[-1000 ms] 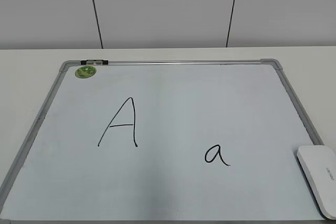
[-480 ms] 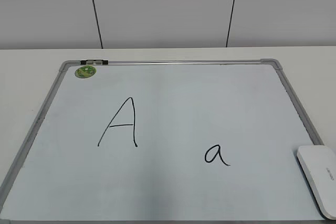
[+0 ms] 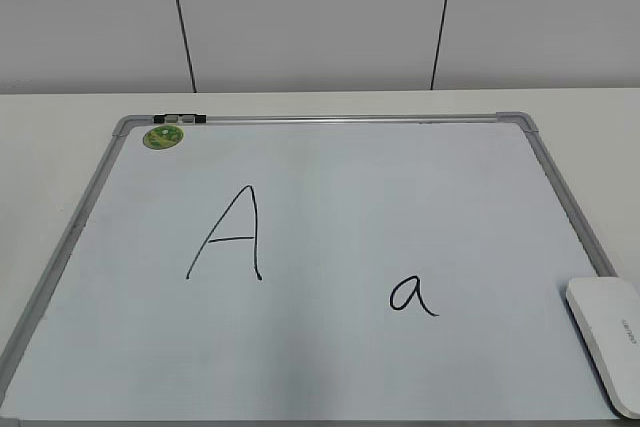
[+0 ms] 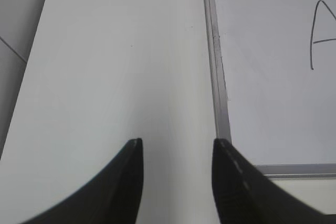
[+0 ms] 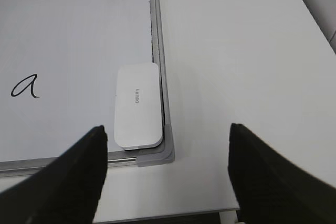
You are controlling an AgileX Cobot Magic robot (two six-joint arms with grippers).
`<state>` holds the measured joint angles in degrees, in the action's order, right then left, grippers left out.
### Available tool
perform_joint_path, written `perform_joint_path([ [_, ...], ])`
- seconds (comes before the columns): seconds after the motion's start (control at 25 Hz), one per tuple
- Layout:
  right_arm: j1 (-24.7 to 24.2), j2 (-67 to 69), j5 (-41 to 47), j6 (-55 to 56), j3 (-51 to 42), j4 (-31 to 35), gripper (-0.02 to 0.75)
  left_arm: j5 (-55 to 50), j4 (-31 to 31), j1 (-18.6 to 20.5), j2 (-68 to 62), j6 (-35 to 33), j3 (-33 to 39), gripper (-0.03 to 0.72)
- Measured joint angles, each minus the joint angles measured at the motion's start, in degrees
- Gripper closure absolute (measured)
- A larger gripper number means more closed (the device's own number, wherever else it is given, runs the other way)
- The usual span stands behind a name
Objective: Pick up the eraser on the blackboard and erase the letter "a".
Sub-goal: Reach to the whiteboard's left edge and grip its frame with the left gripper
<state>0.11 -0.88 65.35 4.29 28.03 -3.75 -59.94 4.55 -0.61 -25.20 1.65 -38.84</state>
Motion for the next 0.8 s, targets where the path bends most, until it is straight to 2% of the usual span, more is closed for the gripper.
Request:
perform_joint_path([
  [0.36,0.0,0.0,0.0,0.0,0.0,0.0,0.204,0.8,-4.0,-0.1,-23.7,0.0,-9.0,0.372],
  [0.8,0.0,0.0,0.0,0.0,0.0,0.0,0.204,1.9,-7.9,-0.1,-50.9,0.0,-23.6,0.372],
])
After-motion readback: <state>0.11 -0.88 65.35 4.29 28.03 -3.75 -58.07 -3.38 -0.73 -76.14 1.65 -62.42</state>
